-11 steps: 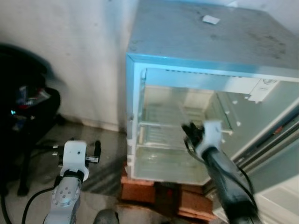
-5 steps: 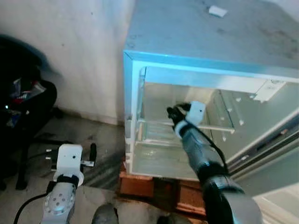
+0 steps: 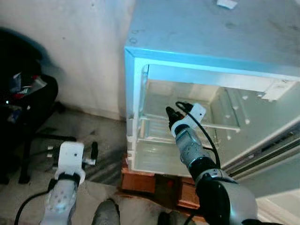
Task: Restocking fridge
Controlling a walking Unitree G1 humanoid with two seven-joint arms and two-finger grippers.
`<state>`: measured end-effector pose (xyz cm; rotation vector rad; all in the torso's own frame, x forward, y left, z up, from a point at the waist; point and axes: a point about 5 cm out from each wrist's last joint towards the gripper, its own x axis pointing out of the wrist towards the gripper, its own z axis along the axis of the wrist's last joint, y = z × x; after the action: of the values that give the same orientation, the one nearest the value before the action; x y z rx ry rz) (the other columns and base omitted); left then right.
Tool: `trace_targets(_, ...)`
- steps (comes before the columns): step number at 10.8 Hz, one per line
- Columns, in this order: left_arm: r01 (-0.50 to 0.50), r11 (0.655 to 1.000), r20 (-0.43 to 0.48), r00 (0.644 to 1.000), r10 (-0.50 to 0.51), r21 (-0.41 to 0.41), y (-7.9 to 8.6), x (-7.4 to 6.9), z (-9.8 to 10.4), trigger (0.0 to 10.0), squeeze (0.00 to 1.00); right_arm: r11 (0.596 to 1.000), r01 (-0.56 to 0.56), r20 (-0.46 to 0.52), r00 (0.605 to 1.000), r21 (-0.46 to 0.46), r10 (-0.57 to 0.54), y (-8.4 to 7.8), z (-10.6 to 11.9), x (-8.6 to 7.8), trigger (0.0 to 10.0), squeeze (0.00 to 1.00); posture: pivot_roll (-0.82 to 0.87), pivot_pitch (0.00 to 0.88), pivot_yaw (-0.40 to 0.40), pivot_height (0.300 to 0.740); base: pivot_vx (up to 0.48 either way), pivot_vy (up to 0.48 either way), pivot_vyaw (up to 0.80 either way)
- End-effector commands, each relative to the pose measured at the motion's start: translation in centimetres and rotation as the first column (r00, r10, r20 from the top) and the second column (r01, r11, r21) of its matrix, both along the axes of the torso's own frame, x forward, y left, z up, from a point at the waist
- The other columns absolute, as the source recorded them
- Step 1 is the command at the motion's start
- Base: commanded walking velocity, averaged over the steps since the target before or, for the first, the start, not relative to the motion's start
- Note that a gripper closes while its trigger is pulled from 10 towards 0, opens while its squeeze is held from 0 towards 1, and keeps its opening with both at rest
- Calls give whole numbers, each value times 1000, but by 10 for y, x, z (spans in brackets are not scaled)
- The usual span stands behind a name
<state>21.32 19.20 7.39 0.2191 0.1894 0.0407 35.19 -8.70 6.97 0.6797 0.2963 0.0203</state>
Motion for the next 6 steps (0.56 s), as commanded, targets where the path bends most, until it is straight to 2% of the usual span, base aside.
trace_targets(1,14,1000,-18,1000,-14,0,-4,2,-3,10000,0,1000,-23,50,998,1,23,4,9,4,10000,1000,303,172,-82,740,0,0,0)
trace_targets(2,15,999,13,1000,-15,35,-4,8,2,10000,0,997,-45,112,992,-63,52,-2,14,7,10000,1000,298,166,-79,740,0,0,0)
trace_targets(3,8,1000,25,1000,-9,27,-4,12,6,10000,0,986,-81,198,974,-145,109,-6,22,7,10000,1000,290,169,-77,740,0,0,0)
trace_targets(6,3,1000,21,1000,-4,12,-7,15,4,10000,0,964,-14,280,956,-265,91,-42,21,-2,10000,1000,247,157,-81,740,0,0,0)
